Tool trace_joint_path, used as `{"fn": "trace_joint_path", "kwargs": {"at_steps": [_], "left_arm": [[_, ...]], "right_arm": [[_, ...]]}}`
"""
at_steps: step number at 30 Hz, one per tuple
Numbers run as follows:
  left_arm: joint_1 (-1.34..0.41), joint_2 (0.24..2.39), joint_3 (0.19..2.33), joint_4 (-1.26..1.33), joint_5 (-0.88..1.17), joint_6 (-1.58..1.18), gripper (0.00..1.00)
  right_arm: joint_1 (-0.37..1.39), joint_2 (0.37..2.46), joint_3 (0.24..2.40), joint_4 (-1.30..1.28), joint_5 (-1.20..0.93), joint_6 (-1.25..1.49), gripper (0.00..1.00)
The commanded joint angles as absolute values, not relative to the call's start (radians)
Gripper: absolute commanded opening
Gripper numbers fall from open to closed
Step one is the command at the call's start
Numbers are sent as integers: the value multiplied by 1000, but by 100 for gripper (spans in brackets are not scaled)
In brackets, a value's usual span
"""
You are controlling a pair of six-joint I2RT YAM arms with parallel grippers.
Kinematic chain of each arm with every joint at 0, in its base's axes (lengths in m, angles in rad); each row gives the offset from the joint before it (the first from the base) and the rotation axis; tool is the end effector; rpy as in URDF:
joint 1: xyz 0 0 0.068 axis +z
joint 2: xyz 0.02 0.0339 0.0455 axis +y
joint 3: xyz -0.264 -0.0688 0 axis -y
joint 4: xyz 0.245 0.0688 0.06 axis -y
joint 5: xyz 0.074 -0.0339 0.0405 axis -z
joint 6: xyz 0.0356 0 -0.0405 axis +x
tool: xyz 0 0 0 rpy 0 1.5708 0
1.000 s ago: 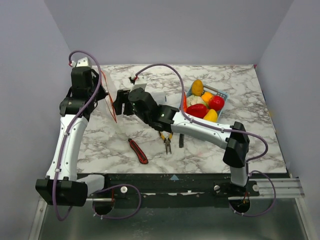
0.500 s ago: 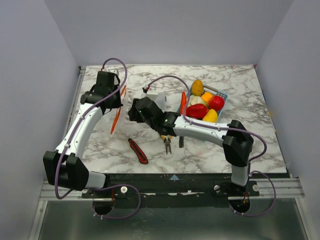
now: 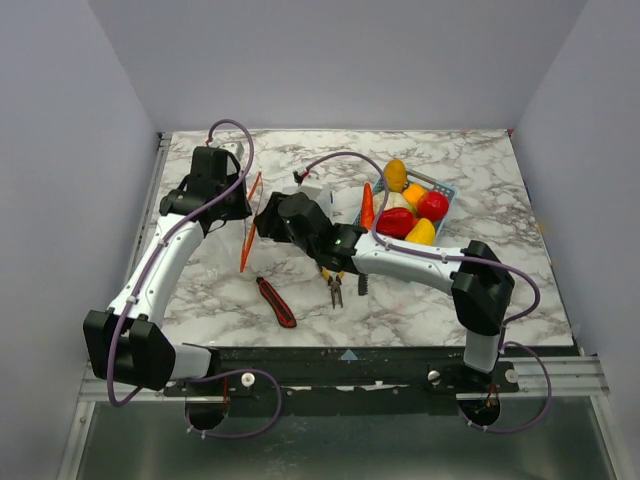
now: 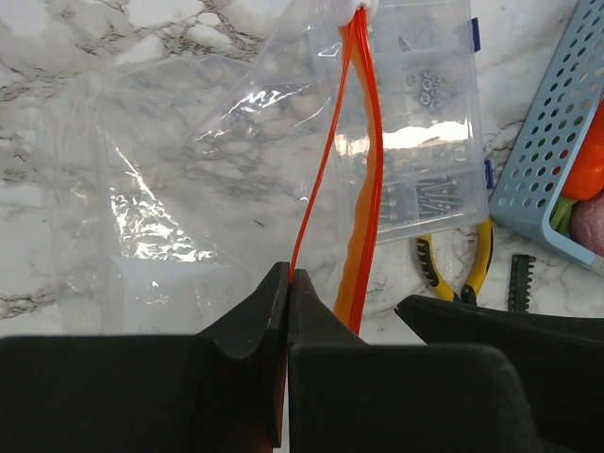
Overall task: Place the food in the zip-top bag and seal the zipper
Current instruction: Open the zipper of the food storage bag at the center of the board.
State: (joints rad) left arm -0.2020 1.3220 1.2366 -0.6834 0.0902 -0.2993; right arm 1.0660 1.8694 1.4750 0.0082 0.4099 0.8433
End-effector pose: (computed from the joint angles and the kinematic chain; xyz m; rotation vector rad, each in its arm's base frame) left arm 0.2765 -0.0599 0.3322 -0.0697 2.3620 -0.3517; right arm 0.2280 0.3833 0.2869 0.0559 2.0239 0.8603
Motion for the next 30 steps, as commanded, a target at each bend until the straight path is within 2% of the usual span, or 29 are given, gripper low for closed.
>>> {"fn": "trace_joint_path", "kwargs": {"at_steps": [1,6,13,16,17,19,20,23,27,30], "left_arm": [[-199,1307,1205,-632,125,-312,0],[-199,1322,1222,-646,155,-318,0],[-201,1303,1218,-635,120,-320,0],[-201,1293,1210,-627,124,-321,0],[-201,1295,1212,-629,122,-321,0],[-201,1298,1215,-632,116,-319,0],[-201,1298,1216,-632,115,-321,6],[-201,1300,1207,-623,124,-328,17],[-217,1305,1208,-635,68,-324,19],[-255,1297,1215,-653,9,-303,24]], "right_arm": [[1062,1869,1518,37,409,881,53],[1063,1937,1578,27,431,862,53],[1062,1985,1621,-30,454,841,45],[1062,1985,1614,-22,456,838,28],[1062,1984,1611,-21,457,838,18],[1063,1976,1604,-14,451,845,3],[1062,1968,1593,-8,445,855,1],[1062,1935,1531,75,432,898,1],[1063,1919,1503,104,456,934,1],[1062,1921,1512,93,464,947,1]]}}
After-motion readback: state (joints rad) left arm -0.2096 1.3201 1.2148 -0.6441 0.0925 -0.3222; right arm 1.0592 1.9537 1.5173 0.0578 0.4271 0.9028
